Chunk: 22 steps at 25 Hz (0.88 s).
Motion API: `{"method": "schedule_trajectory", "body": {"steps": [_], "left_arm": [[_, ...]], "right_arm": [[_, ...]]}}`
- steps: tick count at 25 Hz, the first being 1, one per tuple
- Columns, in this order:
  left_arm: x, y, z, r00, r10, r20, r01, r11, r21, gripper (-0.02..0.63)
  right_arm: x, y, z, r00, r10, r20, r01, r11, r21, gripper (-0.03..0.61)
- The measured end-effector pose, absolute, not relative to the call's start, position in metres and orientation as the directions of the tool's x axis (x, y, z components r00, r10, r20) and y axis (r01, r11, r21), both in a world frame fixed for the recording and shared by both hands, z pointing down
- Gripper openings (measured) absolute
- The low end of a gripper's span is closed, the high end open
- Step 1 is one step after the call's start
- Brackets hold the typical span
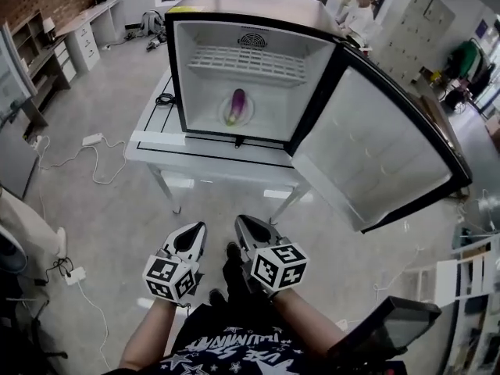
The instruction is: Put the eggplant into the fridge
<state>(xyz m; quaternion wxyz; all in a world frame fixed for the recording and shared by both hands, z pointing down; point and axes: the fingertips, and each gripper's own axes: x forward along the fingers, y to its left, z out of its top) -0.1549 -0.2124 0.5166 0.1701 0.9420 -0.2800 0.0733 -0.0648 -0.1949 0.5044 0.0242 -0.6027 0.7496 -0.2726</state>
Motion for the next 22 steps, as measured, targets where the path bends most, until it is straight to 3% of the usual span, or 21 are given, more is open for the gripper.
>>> {"method": "schedule_trajectory", "body": {"steps": [7,22], "left_arm": [[-0.133,-0.187,0.509,0.857,-0.466,0.221,-0.513,-0.815,0.271,0.009],[-0.068,-0.096,0.483,0.786,-0.581,0.211,-0.618,-0.743,0.256,0.009]], "right_arm": [[-0.055,-0.162,0.493,-0.265,-0.927,0.267,-0.917,0.156,-0.367,0.012],[0.009,-0.091,0.478,-0.41,-0.881,0.237,-0.88,0.314,-0.357,0.012]]}}
